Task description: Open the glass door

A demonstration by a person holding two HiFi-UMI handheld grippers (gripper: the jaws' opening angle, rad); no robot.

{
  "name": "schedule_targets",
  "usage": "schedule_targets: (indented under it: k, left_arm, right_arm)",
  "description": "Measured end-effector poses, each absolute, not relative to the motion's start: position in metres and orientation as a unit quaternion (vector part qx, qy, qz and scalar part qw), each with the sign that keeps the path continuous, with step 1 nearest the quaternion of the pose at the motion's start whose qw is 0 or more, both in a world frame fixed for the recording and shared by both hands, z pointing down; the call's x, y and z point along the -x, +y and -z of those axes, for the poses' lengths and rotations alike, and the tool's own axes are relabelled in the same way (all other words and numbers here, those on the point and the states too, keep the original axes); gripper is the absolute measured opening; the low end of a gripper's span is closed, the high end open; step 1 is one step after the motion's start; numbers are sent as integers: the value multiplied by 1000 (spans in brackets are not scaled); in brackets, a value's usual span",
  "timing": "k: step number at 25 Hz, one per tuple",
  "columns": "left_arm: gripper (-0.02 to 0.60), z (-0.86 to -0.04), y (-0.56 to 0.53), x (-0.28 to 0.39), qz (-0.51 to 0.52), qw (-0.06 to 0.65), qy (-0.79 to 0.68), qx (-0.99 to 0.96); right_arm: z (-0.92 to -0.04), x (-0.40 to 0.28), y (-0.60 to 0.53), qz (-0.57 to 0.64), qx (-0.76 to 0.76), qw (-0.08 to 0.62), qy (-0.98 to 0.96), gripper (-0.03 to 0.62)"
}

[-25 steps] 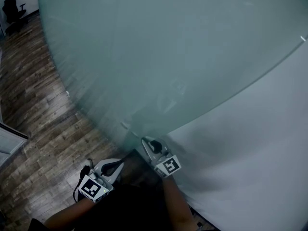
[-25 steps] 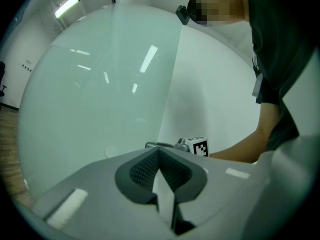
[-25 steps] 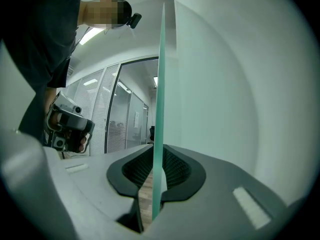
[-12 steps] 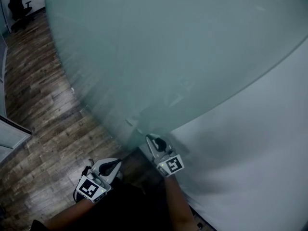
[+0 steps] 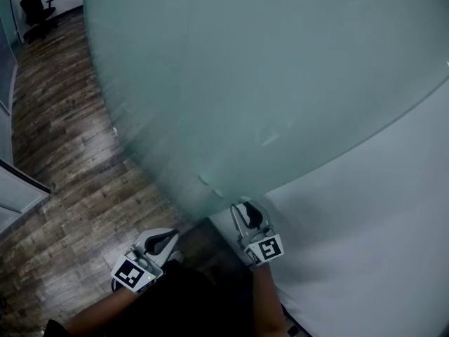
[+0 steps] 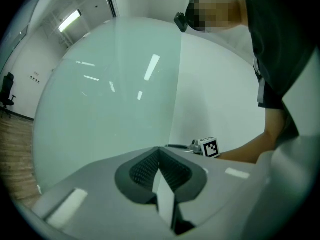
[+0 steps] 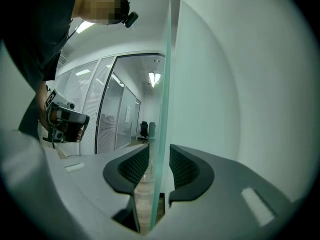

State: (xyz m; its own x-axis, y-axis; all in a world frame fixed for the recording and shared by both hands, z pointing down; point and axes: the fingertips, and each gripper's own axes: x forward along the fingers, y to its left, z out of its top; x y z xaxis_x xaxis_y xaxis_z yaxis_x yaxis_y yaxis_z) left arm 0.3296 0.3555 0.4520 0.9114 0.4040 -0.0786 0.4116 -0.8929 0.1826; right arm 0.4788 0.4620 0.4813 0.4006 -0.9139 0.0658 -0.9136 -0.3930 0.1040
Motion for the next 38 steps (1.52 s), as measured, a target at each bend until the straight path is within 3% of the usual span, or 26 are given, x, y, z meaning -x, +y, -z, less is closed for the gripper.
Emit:
schedule_targets:
  k: [9, 14, 23, 38]
  left_arm:
    - [0, -443, 333, -309, 23, 104, 221, -969]
    - [0, -429, 312, -284, 32, 115, 216, -969]
    - [0, -422, 269, -236, 50, 104, 160, -980]
    - [0, -433, 211, -196, 56, 112, 87, -988]
  right_arm:
    - [-448, -430, 468, 25, -859, 49, -508, 97]
    - [-429, -382, 437, 33, -856, 36, -514, 3]
    - [-414, -291, 352, 34, -831, 32, -554, 0]
    - [-416, -272, 298, 22, -820, 45, -570, 0]
